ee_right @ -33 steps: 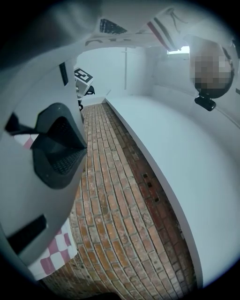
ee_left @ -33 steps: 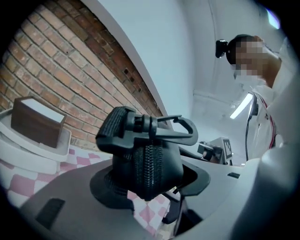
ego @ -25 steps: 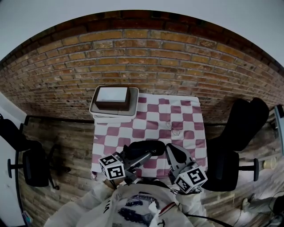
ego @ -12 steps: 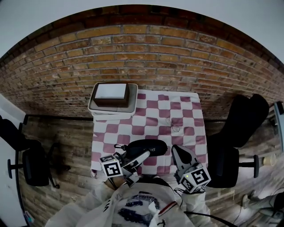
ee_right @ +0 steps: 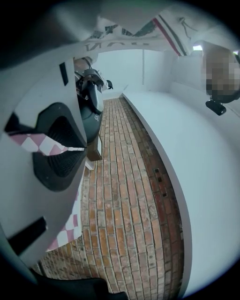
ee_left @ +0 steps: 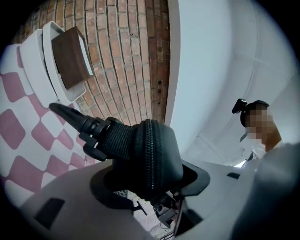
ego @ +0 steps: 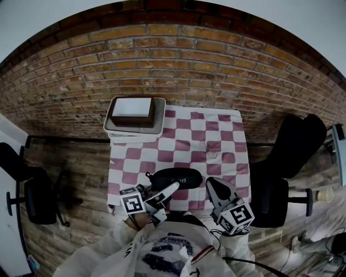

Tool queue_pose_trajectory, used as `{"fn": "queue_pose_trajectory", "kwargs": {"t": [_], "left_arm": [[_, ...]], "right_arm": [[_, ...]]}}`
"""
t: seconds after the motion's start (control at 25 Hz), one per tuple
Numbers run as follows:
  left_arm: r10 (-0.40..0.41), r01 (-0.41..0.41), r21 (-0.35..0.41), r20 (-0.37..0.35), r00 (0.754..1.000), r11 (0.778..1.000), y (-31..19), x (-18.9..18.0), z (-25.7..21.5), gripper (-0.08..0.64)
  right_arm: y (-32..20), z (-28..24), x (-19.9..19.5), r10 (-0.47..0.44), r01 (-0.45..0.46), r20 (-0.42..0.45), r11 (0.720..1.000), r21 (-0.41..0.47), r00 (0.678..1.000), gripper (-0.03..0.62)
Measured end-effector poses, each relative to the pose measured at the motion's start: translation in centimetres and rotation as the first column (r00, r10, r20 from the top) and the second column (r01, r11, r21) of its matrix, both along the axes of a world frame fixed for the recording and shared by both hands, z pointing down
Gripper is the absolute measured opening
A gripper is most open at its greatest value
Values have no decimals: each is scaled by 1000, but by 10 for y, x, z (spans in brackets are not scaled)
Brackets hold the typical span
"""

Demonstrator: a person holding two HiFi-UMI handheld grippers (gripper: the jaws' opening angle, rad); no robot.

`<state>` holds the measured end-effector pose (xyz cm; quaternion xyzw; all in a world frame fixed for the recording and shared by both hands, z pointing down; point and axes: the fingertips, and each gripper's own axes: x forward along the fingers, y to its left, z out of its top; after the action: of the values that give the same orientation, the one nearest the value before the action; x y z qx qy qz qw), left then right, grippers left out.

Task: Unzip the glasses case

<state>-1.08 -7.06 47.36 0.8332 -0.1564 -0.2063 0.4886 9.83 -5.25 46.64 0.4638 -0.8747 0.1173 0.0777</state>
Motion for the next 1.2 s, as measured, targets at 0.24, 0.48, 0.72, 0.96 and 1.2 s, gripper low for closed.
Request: {"fn": "queue_pose_trajectory", "kwargs": {"t": [0.24, 0.48, 0.72, 0.96, 1.2], "left_arm": [[-2, 1, -12, -6, 1000, 1000, -3, -3, 3, 255], [-1, 1, -30, -6, 1000, 1000, -5, -5, 10, 255], [0, 0, -49, -10, 1000, 999, -7, -6, 15, 256], [3, -5, -44, -48, 999, 999, -11, -6, 6, 256], [23, -26, -57, -57, 998, 998, -13, -2, 4, 255]], "right_arm": [[-1, 6, 3, -7, 6, -39, 1000, -17, 999, 20], [2, 16, -4, -34, 31, -64, 999, -39, 997, 87], [6, 26, -8, -53, 49, -148, 998, -34, 988, 91], [6, 33, -19, -73, 69, -200, 997, -29, 977, 124], [-1, 36, -17, -33, 31, -213, 999, -17, 976, 123]]}}
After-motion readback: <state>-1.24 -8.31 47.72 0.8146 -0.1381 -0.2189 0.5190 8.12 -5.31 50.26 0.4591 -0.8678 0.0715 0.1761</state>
